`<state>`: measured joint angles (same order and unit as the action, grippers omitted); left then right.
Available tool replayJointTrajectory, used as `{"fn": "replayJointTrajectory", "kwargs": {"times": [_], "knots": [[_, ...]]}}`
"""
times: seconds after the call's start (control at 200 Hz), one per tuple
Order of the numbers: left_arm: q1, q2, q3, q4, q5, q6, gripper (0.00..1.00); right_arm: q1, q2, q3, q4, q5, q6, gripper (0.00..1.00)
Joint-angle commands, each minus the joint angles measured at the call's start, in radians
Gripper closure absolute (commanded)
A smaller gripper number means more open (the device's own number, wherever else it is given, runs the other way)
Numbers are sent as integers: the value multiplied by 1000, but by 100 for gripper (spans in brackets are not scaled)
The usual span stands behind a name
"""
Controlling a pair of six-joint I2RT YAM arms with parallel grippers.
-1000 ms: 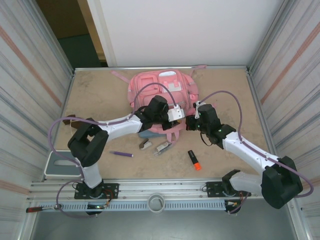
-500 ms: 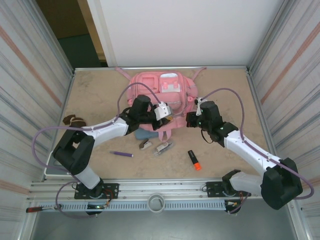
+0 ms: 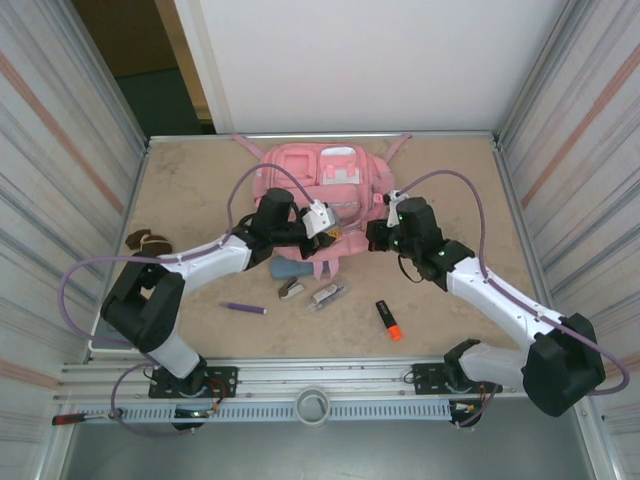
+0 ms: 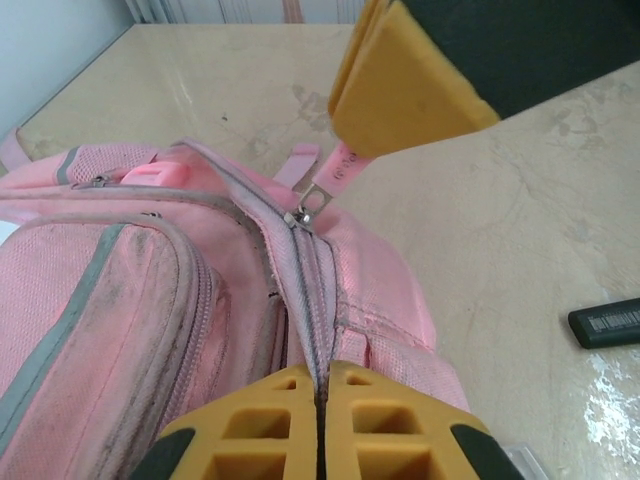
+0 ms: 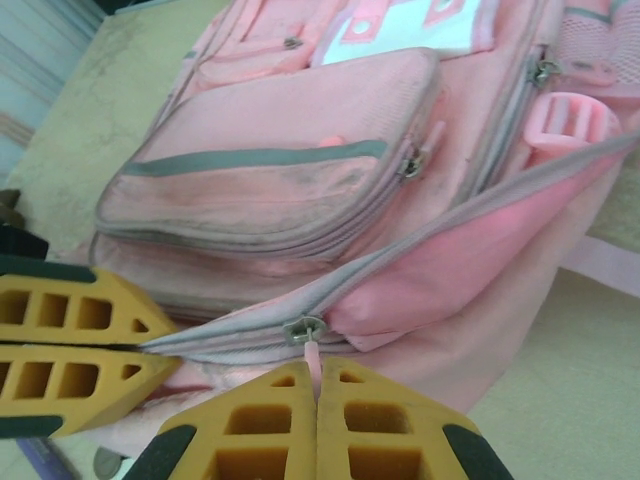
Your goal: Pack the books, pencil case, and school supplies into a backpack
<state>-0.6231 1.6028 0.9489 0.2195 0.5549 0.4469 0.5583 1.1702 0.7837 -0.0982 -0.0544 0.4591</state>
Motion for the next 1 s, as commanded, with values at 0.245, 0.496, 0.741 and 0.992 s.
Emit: {"fn": "replayJointTrajectory", "kwargs": {"times": [0.245, 0.496, 0.741, 0.992], "knots": [[5, 18, 74, 3, -4, -2, 92, 73, 71, 52, 30, -5, -25, 100], [6, -4, 54, 14, -40, 8, 94, -2, 81, 32, -51, 31, -1, 100], [-10, 63, 101, -26, -2, -2, 79, 21, 95, 5, 48, -48, -3, 100], [4, 77, 155, -69, -96, -108, 45, -32, 93, -135, 175, -76, 43, 100]]}}
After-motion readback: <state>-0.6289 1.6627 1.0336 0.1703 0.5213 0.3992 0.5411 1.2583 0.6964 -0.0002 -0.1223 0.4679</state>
